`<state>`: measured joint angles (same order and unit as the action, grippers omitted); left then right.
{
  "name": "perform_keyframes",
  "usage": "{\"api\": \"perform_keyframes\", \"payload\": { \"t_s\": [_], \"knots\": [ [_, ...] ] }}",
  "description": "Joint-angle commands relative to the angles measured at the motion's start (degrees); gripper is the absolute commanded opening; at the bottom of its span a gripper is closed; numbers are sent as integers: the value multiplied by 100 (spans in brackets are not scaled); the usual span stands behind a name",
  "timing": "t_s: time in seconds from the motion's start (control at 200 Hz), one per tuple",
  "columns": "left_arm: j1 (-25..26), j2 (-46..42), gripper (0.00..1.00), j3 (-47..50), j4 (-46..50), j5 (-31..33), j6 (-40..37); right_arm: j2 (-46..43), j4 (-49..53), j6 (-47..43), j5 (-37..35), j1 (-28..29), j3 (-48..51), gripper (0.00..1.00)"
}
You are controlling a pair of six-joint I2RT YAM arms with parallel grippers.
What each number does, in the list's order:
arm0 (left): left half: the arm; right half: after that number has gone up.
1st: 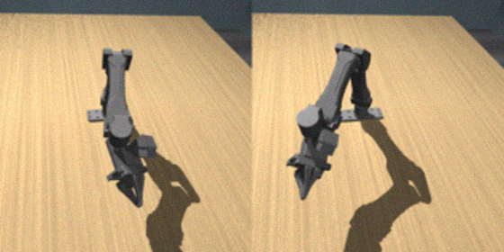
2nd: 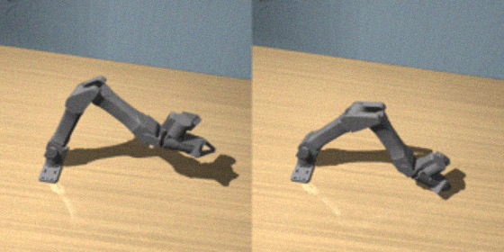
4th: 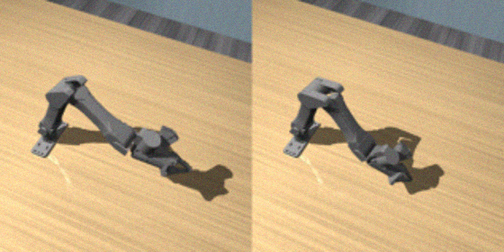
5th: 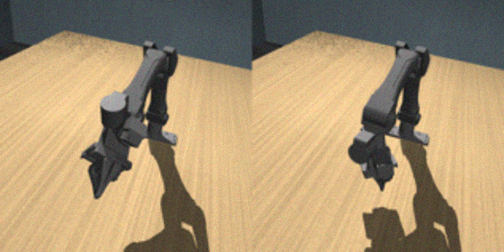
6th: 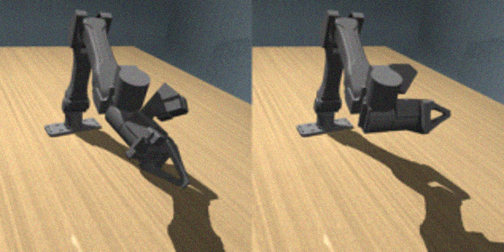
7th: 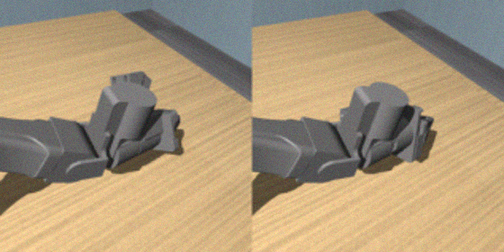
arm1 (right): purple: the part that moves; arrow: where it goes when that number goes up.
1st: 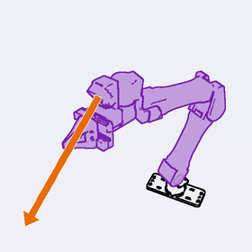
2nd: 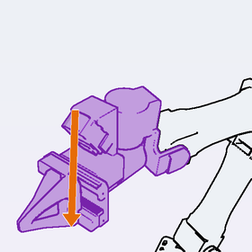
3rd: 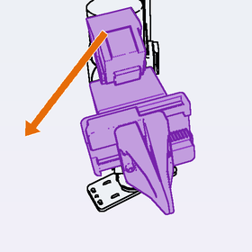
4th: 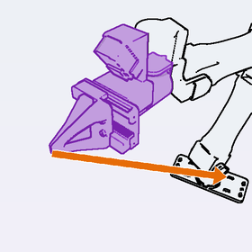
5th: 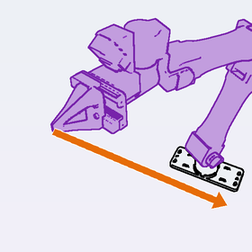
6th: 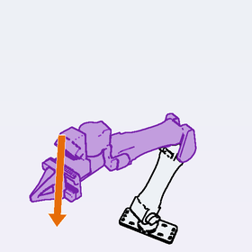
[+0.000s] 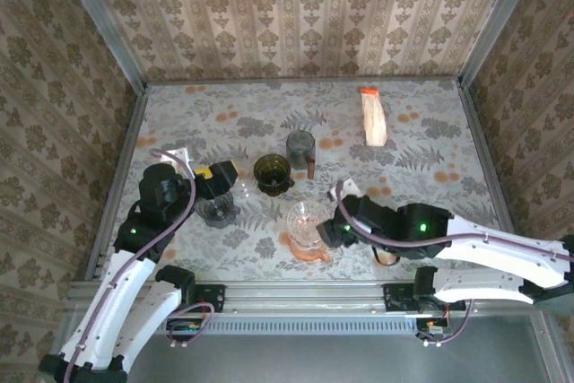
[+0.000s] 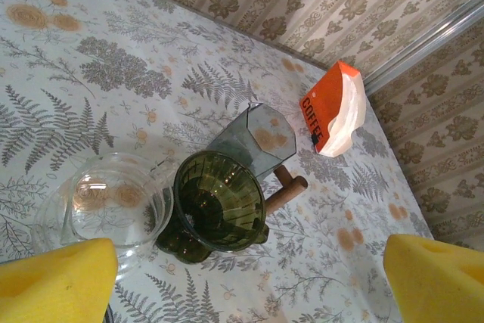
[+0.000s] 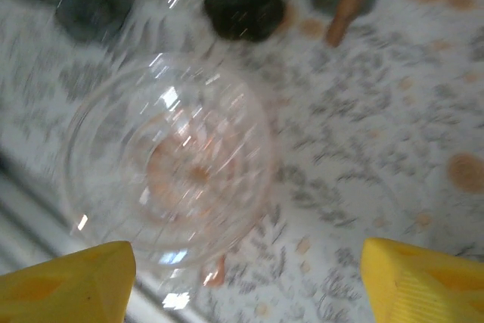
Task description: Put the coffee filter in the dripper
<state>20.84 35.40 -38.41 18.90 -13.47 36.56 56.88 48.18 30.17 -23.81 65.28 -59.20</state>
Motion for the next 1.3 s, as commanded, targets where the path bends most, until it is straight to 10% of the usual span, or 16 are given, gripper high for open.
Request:
{"api": "perform_keyframes", "payload": {
  "t_s": [0.0,0.245,0.465,1.295],
  "knots": [
    [-50,-11,93,-215,110,73,-188,-20,-552,-317,-252,-1072,-190,70],
    [-71,59,92,-219,66,-28,-149,1297,-1610,-771,713,-3582,-689,41],
    [-82,94,92,-188,-7,-128,-131,2882,-1894,-942,1215,-4662,-1525,29],
    [-116,626,92,-252,-289,-252,-140,5988,-1340,-1910,720,-5313,-4488,18]
  ]
}}
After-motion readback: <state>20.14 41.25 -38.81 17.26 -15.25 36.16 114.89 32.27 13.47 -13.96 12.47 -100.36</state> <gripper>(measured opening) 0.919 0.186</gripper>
